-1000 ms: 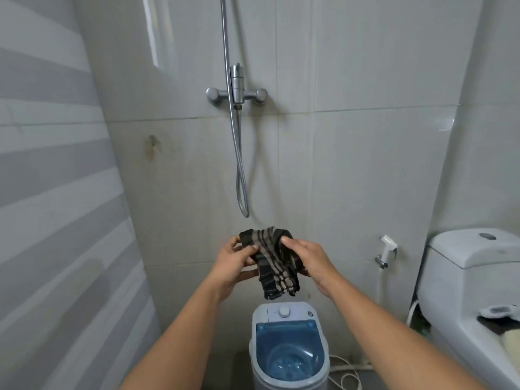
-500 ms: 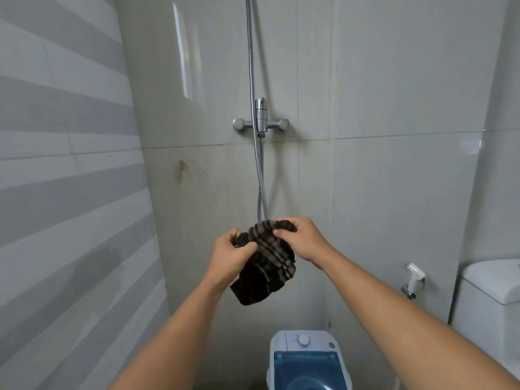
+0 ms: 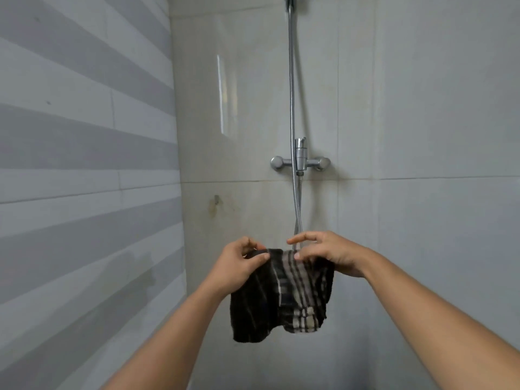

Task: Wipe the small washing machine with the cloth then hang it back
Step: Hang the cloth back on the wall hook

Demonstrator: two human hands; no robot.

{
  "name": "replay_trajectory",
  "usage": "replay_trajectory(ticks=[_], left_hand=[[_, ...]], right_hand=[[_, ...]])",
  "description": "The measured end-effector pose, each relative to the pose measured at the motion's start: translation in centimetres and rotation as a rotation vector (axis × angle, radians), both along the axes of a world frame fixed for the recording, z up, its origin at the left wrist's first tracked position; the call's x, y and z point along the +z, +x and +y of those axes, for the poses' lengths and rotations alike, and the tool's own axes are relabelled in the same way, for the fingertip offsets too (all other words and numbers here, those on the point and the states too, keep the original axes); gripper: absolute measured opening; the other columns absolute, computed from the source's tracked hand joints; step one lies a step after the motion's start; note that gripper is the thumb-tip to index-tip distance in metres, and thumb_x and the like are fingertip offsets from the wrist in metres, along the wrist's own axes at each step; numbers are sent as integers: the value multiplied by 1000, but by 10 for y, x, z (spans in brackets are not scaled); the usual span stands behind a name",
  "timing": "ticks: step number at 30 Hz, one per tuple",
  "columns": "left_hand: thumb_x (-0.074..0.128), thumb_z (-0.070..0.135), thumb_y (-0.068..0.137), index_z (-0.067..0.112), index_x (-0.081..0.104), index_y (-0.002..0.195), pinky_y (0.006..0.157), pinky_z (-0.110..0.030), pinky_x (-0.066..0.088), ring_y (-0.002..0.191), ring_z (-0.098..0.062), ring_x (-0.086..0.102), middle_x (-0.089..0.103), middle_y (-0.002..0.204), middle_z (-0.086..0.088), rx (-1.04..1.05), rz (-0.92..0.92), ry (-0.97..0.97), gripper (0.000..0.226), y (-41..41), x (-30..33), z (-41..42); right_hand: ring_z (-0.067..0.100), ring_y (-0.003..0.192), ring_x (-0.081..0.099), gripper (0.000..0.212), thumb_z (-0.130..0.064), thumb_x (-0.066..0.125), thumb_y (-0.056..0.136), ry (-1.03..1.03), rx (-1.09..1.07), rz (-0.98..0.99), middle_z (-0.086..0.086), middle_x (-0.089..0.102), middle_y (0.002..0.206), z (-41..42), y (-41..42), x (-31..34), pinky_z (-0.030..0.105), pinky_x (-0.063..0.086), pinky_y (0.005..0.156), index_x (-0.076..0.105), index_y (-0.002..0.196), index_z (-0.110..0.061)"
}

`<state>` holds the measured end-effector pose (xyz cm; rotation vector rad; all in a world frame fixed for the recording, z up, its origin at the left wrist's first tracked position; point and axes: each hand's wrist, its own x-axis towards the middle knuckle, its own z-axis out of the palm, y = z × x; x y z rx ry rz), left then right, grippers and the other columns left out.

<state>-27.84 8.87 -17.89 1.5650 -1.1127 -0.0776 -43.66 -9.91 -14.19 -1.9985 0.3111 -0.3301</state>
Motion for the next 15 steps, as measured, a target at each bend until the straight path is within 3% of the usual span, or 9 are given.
replay_trajectory(ticks=[3,7,11,13,15], left_hand=[[75,24,85,19,64,94,77,-27,49,77,-11,64,75,89,-6,-12,-120,61,15,26,24,1],[70,25,90,19,59,101,67,-21,46,73,-10,60,71,89,-6,51,-231,137,17,68,45,12],[69,34,89,28,57,95,67,-28,51,77,-20,68,72,88,-3,191,-274,122,15,124,57,10],[70,32,87,29,57,92,69,-35,52,78,-23,68,73,85,-3,241,-257,96,14,156,62,2],[71,30,86,28,57,90,66,-32,50,73,-18,67,73,83,-3,269,-253,77,15,186,64,-7]], right_hand=[[16,90,65,41,-47,84,76,-34,91,42,-5,74,100,12,34,-1,35,43,88,74,115,-38],[9,92,67,18,-37,72,92,-28,71,-45,-5,74,93,19,99,3,38,44,92,75,100,-20],[13,90,64,7,-31,65,96,-16,125,-84,-4,71,91,20,172,18,36,43,85,68,94,-25],[17,88,68,21,-26,75,89,-2,160,-139,4,75,95,17,207,24,33,51,81,69,106,-16],[22,83,72,32,-12,81,83,-62,160,-181,15,77,96,11,241,27,38,57,85,67,112,-7]])
